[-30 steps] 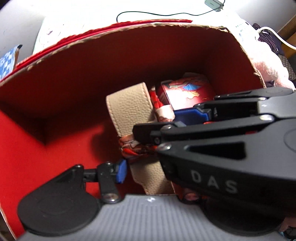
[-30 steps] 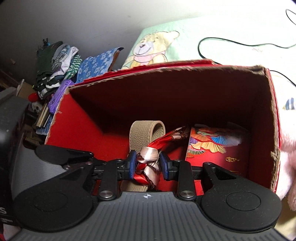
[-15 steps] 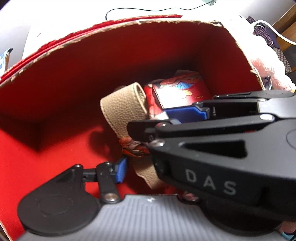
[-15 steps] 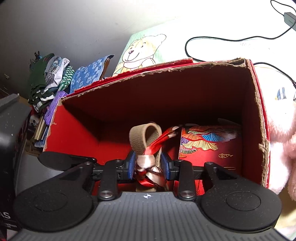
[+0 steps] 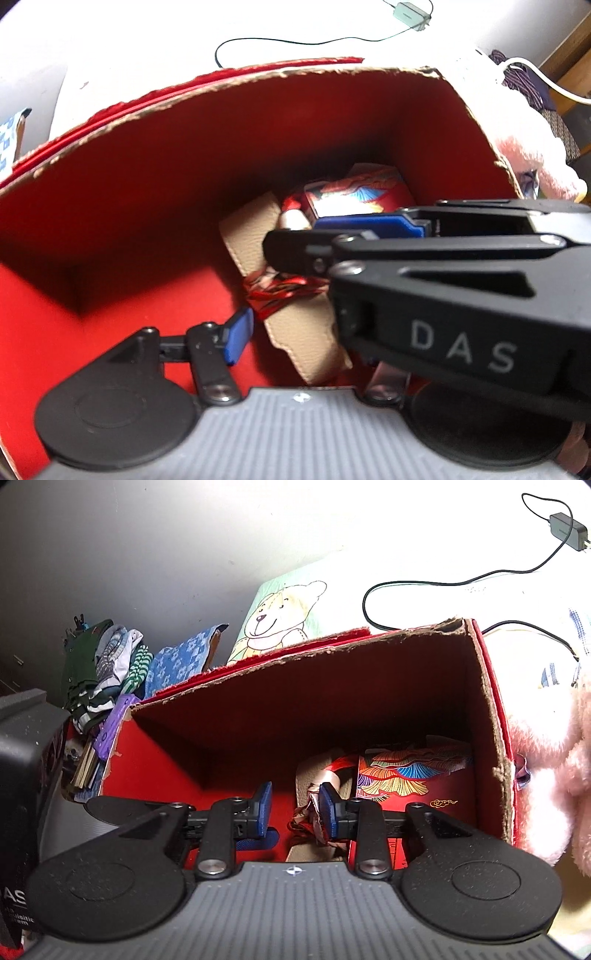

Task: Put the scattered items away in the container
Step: 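Open the right gripper to release the strap beside the gift box, then withdraw the right gripper from the cardboard box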

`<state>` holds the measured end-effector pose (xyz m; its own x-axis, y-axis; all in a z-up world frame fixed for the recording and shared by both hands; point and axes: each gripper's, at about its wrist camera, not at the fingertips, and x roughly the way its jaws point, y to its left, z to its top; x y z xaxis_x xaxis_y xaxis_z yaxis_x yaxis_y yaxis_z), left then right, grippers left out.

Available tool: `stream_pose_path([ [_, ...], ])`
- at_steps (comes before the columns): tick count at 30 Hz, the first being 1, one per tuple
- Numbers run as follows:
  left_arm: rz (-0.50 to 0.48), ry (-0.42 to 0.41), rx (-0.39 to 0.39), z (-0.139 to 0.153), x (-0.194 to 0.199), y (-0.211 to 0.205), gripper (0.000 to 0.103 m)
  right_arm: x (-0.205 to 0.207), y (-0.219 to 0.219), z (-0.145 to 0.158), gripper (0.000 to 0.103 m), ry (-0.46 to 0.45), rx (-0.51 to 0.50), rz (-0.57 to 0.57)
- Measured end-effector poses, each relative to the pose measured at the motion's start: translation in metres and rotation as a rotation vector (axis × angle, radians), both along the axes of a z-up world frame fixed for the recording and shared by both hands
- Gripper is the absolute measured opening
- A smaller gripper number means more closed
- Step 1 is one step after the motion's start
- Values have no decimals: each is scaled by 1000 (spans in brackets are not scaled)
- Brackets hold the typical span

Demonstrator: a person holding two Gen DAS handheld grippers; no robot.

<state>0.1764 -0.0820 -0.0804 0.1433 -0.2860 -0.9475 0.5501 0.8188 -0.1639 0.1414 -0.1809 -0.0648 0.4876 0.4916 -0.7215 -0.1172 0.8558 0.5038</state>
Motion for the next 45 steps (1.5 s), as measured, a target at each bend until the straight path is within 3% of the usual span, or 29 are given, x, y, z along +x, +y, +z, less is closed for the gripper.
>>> stream_pose_path([
  [7, 21, -32, -55, 2, 6, 17, 62, -2, -2, 2, 29, -26, 13, -15],
  [14, 116, -89, -25, 3, 9, 15, 62, -2, 0, 2, 29, -23, -4, -13],
  [26, 149, -194, 27, 3, 1, 11, 62, -2, 4, 1, 28, -10, -36, -16],
  [45, 171, -230, 55, 11, -1, 17, 65, -3, 4, 1, 23, -12, -58, -37],
])
